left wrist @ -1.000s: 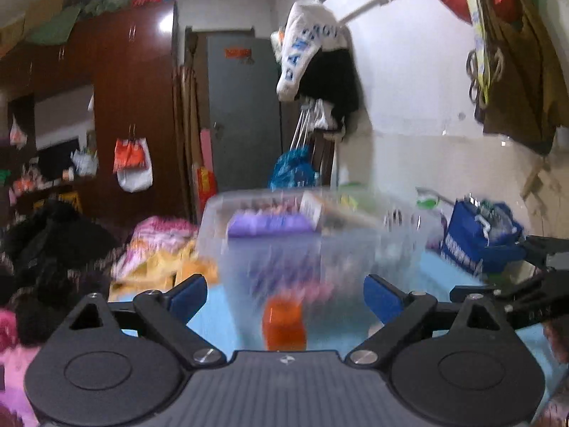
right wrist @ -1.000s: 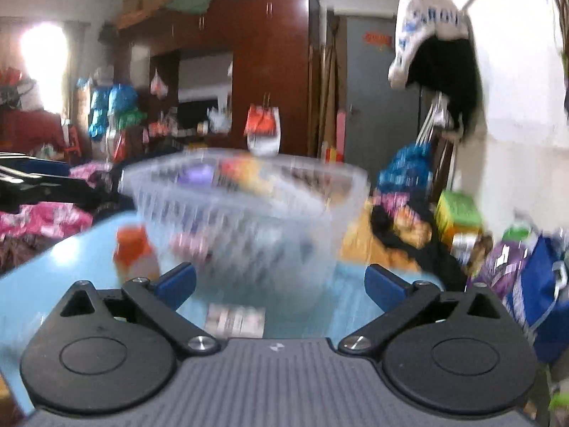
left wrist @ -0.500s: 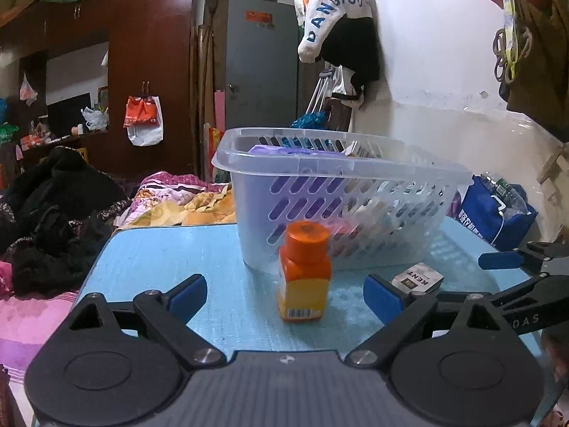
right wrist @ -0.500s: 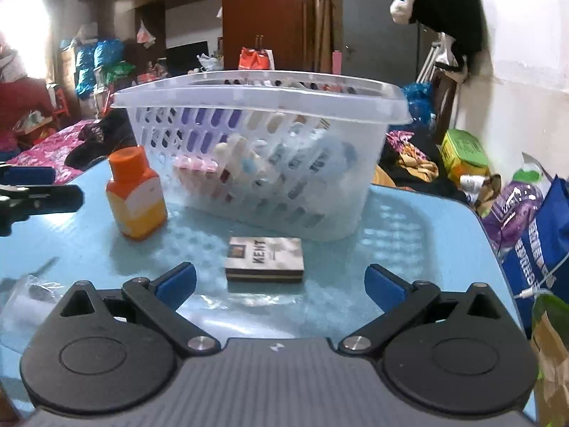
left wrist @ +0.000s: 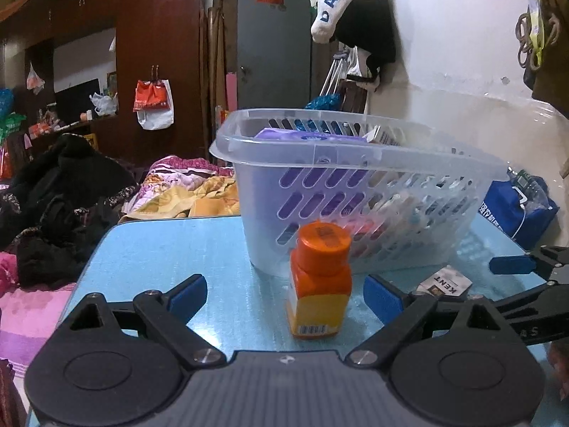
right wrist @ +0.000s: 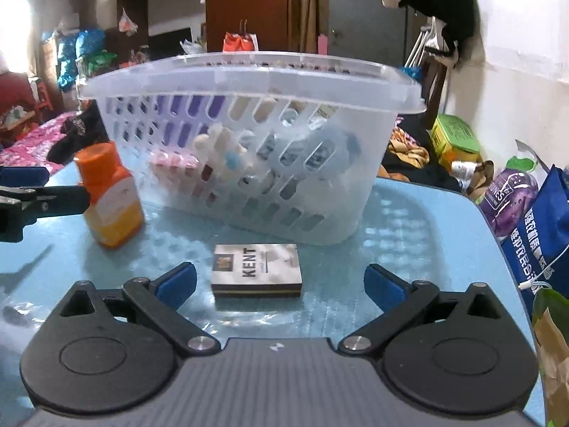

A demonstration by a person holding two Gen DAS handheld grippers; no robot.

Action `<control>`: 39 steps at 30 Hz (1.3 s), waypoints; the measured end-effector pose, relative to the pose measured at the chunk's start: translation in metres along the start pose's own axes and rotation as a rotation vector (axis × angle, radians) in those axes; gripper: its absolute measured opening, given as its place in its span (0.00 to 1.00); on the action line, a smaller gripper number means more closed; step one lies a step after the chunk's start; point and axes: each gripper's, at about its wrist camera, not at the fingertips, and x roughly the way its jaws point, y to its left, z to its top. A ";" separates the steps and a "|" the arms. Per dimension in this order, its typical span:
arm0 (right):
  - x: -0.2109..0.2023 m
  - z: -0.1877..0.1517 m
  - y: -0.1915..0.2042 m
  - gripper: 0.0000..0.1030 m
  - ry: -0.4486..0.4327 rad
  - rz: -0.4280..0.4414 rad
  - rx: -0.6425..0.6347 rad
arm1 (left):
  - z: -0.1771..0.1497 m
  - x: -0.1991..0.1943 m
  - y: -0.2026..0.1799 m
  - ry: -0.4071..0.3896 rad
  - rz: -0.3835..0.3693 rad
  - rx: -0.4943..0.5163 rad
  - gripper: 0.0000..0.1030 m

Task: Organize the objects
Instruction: 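Grasp the orange-capped bottle with the left gripper while the right gripper grasps the KENT pack, then carry the bottle and KENT pack over the basket and open both grippers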

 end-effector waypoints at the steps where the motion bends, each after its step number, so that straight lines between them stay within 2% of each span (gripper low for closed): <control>1: 0.003 0.001 0.000 0.91 0.009 -0.002 0.003 | 0.001 0.002 -0.001 0.003 0.001 0.002 0.93; 6: 0.013 0.004 0.001 0.81 0.036 0.022 -0.004 | 0.002 0.008 -0.012 0.012 0.001 0.030 0.91; 8: 0.012 0.003 0.003 0.74 0.034 0.032 -0.013 | 0.002 0.010 -0.017 0.014 0.011 0.043 0.86; 9: 0.011 0.003 0.005 0.73 0.033 0.036 -0.017 | 0.002 0.012 -0.020 0.020 0.019 0.054 0.80; 11: 0.008 0.002 0.008 0.61 0.025 0.043 -0.024 | 0.003 0.017 -0.027 0.038 0.035 0.071 0.66; 13: 0.005 0.000 0.011 0.58 0.022 0.050 -0.037 | 0.002 0.021 -0.031 0.056 0.035 0.074 0.43; 17: 0.000 -0.002 0.014 0.58 0.019 0.035 -0.057 | -0.003 0.018 -0.035 0.044 0.038 0.071 0.42; 22: -0.017 -0.001 0.012 0.58 -0.033 0.045 -0.054 | -0.006 0.004 -0.033 0.008 0.004 0.049 0.42; 28: -0.075 0.004 0.003 0.58 -0.149 0.114 -0.032 | -0.002 -0.051 -0.028 -0.102 -0.061 0.022 0.42; 31: -0.110 0.023 0.001 0.58 -0.236 0.109 -0.039 | 0.018 -0.086 -0.031 -0.180 -0.109 0.013 0.42; 34: -0.124 0.054 0.000 0.58 -0.288 0.089 -0.052 | 0.052 -0.101 -0.040 -0.218 -0.143 0.019 0.42; 37: -0.118 0.087 -0.003 0.58 -0.354 0.062 -0.088 | 0.091 -0.091 -0.046 -0.235 -0.167 -0.005 0.42; 39: -0.104 0.104 -0.004 0.58 -0.343 0.050 -0.099 | 0.112 -0.071 -0.049 -0.225 -0.152 -0.033 0.42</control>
